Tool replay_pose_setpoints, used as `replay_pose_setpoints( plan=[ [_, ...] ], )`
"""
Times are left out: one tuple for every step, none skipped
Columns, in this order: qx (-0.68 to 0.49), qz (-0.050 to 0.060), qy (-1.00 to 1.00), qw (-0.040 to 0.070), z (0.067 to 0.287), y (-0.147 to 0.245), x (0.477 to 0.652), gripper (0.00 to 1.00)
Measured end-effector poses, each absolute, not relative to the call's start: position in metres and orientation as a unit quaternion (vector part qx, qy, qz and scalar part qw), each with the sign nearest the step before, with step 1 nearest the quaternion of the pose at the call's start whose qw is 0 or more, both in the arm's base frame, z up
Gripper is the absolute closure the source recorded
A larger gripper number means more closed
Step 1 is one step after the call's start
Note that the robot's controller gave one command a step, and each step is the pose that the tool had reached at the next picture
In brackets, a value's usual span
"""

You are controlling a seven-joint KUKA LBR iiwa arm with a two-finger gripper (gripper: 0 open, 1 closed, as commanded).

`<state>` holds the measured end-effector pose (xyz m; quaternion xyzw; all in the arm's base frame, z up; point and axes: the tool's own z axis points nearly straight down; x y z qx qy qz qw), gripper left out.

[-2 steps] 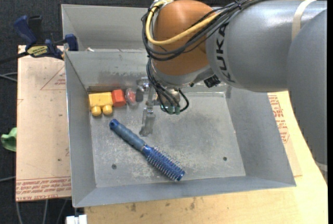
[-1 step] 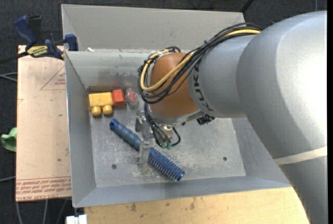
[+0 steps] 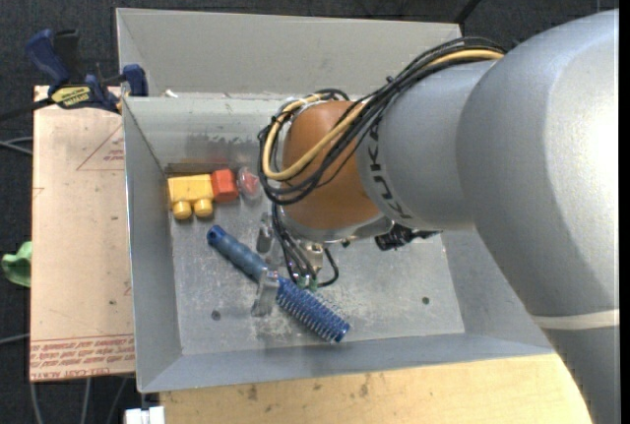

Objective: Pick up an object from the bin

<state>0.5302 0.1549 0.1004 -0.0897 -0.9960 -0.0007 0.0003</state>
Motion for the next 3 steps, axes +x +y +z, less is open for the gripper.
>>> replay_pose_setpoints(
  plan=[
    [-0.147, 0.0, -0.989, 0.001, 0.099, 0.152, 0.523, 0.0],
    [-0.215, 0.0, -0.977, 0.001, 0.069, 0.144, 0.523, 0.0],
    [-0.215, -0.001, -0.977, 0.001, 0.069, 0.144, 0.524, 0.0]
  ],
)
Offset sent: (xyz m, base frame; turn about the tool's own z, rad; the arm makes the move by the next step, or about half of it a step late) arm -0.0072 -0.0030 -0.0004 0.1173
